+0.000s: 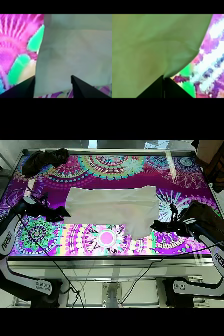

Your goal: Fold the shirts.

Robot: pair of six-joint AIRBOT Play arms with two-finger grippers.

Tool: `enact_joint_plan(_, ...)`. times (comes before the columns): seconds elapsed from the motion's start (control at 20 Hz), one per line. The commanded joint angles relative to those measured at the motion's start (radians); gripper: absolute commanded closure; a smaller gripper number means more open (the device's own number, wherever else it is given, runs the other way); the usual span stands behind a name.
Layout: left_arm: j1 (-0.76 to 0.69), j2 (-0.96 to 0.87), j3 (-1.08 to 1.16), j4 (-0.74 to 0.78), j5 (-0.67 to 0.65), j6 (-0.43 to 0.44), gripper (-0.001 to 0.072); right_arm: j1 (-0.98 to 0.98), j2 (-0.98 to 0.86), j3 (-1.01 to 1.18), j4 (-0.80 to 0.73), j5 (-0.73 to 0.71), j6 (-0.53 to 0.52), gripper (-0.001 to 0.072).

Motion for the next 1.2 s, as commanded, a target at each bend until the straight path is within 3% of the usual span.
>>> enact_joint_plan(0.0,0.000,-0.016,-0.002,-0.023,0.023,0.016,0.0365,0.001,0.001,0.001,0.007,0.000,0.000,0.0686)
enact_joint_plan(0.1,0.000,-0.016,-0.002,-0.023,0.021,0.019,0.0405,0.001,0.001,0.001,0.013,0.001,0.000,0.0686)
enact_joint_plan(0.15,0.000,-0.016,-0.002,-0.023,0.021,0.026,0.0518,0.001,0.001,0.001,0.019,0.000,0.000,0.0686)
enact_joint_plan(0.3,-0.001,-0.016,-0.002,-0.039,0.009,0.035,0.0615,0.001,0.001,0.002,0.036,-0.003,-0.003,0.0686)
enact_joint_plan(0.35,-0.001,-0.016,-0.002,-0.052,-0.005,0.049,0.0680,0.001,0.001,0.002,0.045,-0.002,-0.005,0.0686)
enact_joint_plan(0.65,-0.001,-0.014,0.023,-0.363,-0.244,0.268,0.0696,-0.002,0.008,0.071,0.156,0.124,-0.101,0.0687)
enact_joint_plan(0.9,0.000,0.023,0.167,-0.392,-0.350,0.279,0.0695,-0.003,0.026,0.217,0.155,0.163,-0.052,0.0687)
enact_joint_plan(1.15,0.019,0.026,0.351,-0.389,-0.348,0.233,0.0695,-0.004,0.026,0.324,0.152,0.142,-0.025,0.0687)
